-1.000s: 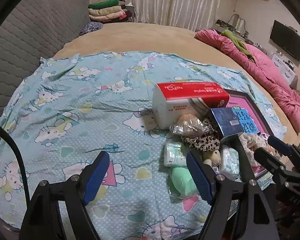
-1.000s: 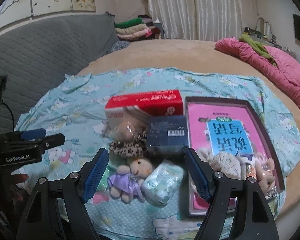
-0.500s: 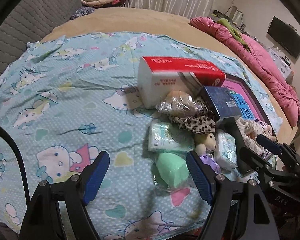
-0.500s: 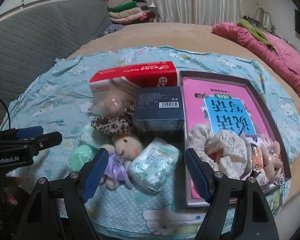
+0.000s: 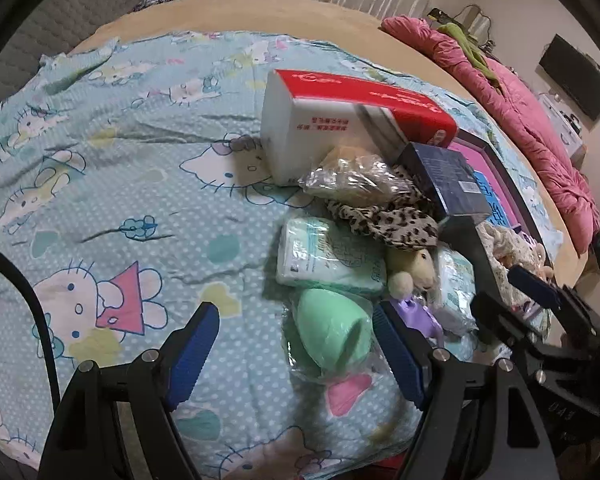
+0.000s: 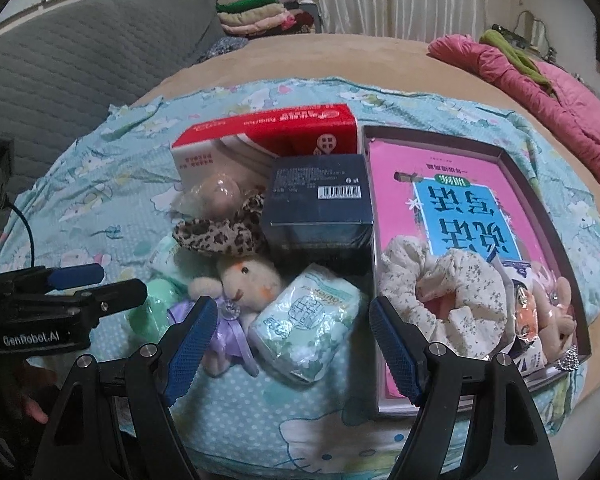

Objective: Organize soft objects
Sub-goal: 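Move left gripper to mint-green bagged sponge while right gripper approaches white-green wrapped pack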

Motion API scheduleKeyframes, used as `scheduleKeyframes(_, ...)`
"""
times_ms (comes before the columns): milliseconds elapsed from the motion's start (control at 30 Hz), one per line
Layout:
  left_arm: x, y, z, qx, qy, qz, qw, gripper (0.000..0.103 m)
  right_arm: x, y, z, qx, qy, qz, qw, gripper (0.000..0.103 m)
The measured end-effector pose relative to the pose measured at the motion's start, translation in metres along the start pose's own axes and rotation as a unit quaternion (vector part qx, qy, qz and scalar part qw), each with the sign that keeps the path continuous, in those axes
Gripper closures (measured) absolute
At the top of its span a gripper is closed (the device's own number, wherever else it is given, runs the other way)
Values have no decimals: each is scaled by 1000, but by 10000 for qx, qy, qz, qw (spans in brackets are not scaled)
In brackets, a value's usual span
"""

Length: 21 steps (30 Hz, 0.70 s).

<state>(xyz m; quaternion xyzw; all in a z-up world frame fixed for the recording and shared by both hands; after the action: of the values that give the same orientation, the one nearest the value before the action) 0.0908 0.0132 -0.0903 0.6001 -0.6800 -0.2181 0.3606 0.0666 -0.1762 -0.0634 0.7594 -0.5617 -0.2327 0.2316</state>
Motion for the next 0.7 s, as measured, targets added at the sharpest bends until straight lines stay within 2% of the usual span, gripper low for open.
scheduleKeyframes(200,0,-7,2,-73,11,0,10000,24,0,-6,12,-322,240,20,9992,24)
scheduleKeyframes(433,7,-10,2,-67,-150,-8,9999,24,-10,-9,20,-446,828,256,9952,24)
scheduleKeyframes(700,9,-11,6,-85,-224,-11,9997,24,-26,-19,30,-585,1765,579,9809,23)
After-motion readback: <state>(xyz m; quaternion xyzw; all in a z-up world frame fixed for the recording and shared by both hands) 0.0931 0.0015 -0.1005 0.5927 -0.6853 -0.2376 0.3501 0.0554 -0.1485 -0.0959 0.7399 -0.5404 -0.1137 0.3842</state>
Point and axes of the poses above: each gripper's, at about its wrist camera, not at the fingertips, and y roughly against the way its jaws point, x to its right, z to its underside, the point moved 2 cm from there along -y, roughly the way its jaws point, and after that the axes turned 15 degrees about x, right-handed, at the moved point
